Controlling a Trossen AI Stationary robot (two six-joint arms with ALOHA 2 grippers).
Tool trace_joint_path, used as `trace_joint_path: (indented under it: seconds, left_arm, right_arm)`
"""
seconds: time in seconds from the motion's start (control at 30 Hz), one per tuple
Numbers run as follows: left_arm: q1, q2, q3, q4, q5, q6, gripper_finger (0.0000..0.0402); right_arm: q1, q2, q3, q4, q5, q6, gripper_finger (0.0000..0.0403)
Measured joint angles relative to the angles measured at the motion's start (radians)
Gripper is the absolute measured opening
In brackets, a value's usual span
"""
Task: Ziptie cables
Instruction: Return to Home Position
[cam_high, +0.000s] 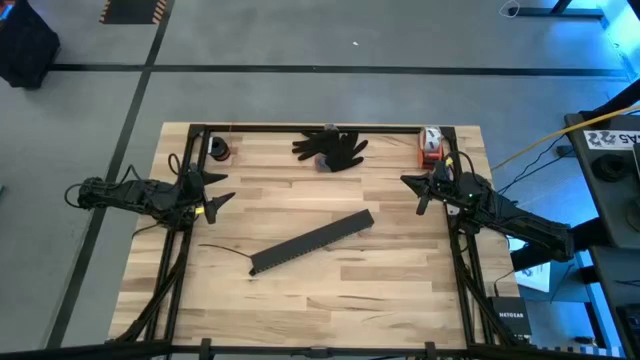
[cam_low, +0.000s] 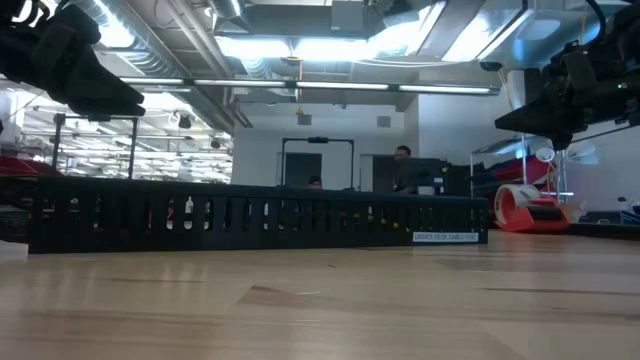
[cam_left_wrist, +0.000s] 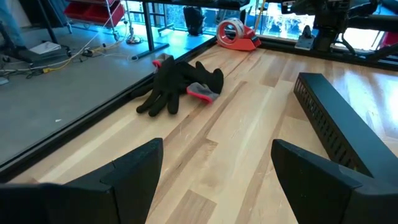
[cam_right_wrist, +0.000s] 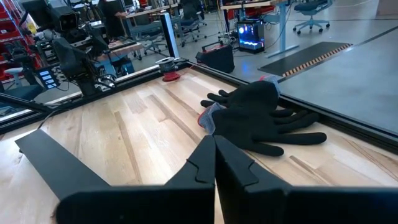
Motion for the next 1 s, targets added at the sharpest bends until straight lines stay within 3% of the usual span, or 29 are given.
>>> trace_joint_path:
  seconds: [0.17, 0.37, 0.47, 0.53, 0.63, 0.87, 1.0]
  left_arm:
    - [0.009, 0.000, 0.000, 0.023, -0.018, 0.044, 0.0295]
    - [0.010, 0.004, 0.000, 0.114, -0.030, -0.340, 0.0295]
    - [0.010, 0.004, 0.000, 0.119, -0.087, -0.403, 0.0295]
    - [0.010, 0.004, 0.000, 0.122, -0.097, -0.357, 0.0295]
    - [0.009, 0.003, -0.020, 0.207, -0.024, -0.201, 0.0295]
    - [0.006, 0.004, -0.223, 0.637, 0.386, 0.108, 0.0295]
    - [0.009, 0.003, -0.259, 0.668, 0.400, 0.149, 0.0295]
  right_arm:
    - [0.000, 0.000, 0.000, 0.000, 0.000, 0.000, 0.0001]
    - [0.000, 0.000, 0.000, 0.000, 0.000, 0.000, 0.0001]
    - [0.000, 0.000, 0.000, 0.000, 0.000, 0.000, 0.0001]
    - [0.000, 0.000, 0.000, 0.000, 0.000, 0.000, 0.0001]
    - [0.000, 0.000, 0.000, 0.000, 0.000, 0.000, 0.0001]
    - [0.000, 0.000, 0.000, 0.000, 0.000, 0.000, 0.0001]
    - [0.000, 0.000, 0.000, 0.001, -0.001, 0.000, 0.0001]
